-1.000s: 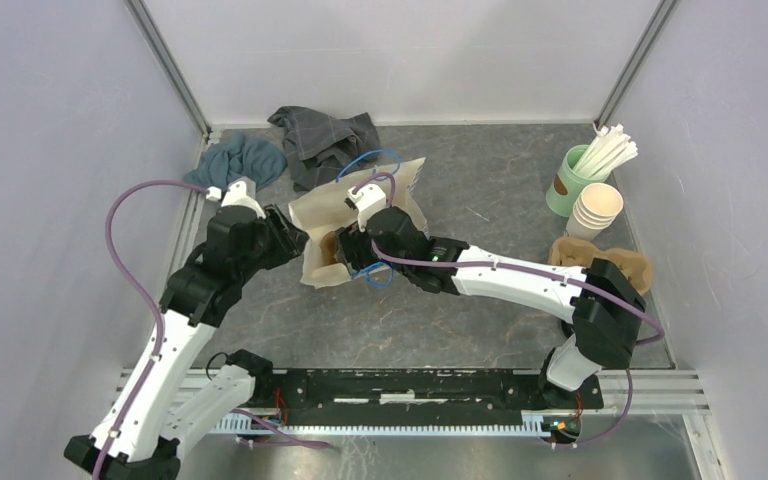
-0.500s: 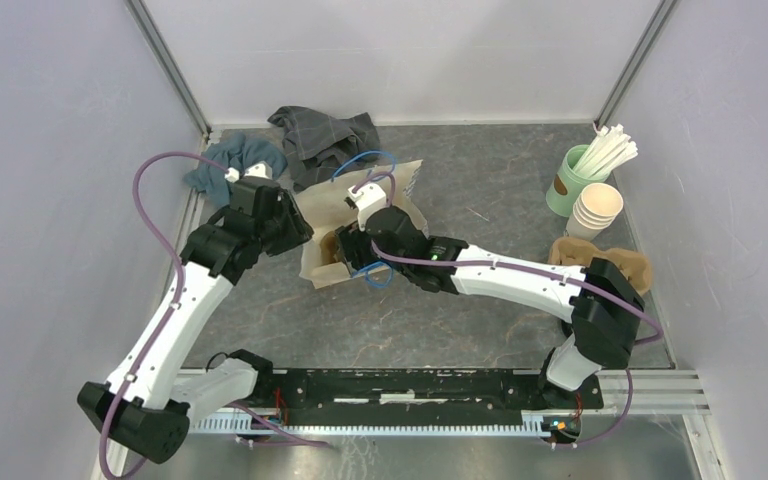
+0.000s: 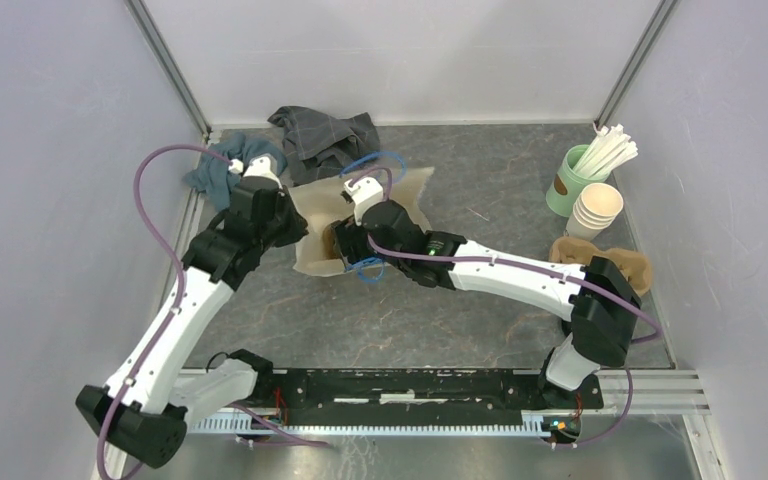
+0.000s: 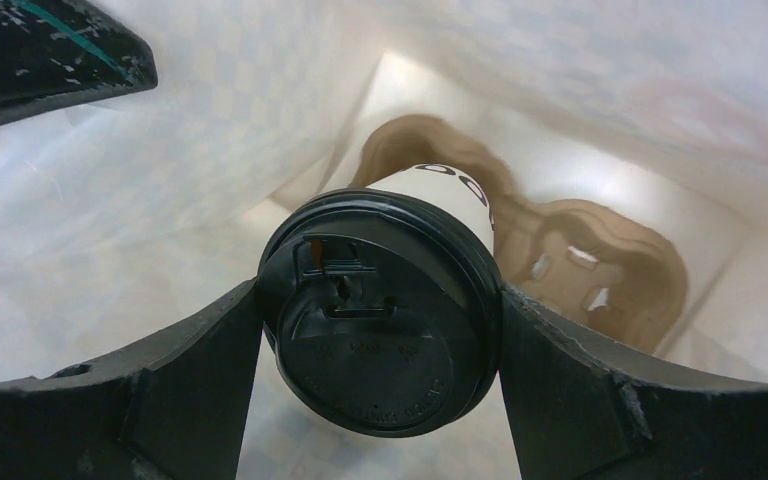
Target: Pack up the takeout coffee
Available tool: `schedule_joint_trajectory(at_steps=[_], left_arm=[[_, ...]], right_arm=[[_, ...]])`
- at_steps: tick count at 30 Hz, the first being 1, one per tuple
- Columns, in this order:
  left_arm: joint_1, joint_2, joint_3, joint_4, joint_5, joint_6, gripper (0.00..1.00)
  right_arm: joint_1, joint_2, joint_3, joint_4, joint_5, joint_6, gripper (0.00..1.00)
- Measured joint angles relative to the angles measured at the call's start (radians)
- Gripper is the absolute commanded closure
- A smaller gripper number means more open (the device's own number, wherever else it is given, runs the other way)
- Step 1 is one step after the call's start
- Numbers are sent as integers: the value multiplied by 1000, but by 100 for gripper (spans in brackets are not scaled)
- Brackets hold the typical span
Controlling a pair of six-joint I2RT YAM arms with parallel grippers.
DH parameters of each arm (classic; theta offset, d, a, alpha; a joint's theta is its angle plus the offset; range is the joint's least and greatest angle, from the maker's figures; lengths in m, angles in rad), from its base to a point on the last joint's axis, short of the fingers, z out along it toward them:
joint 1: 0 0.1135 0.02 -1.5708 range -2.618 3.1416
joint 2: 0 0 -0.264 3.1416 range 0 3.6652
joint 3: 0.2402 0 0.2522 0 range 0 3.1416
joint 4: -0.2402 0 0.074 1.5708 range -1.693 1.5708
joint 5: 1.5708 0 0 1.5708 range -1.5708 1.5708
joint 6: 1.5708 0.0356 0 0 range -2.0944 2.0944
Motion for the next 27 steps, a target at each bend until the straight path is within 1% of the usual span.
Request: schedule_joint_trajectory(at_steps=[7, 13, 16, 20, 27], left_arm=[[-2, -190, -199, 293, 72, 60, 98], [-3, -297, -366, 464, 114, 63, 98], [-3, -358, -452, 510, 130, 64, 98], [-4, -431, -525, 552, 155, 82, 98], [-4, -510, -579, 559, 177, 83, 98]], right_arm=[[-2, 0, 6, -11, 2, -20, 47], [-7, -14, -17, 18, 14, -52, 47], [-12, -30, -69, 66, 18, -64, 47], [-17, -31, -117, 123, 14, -80, 47], [-18, -32, -203, 262, -3, -148, 47]])
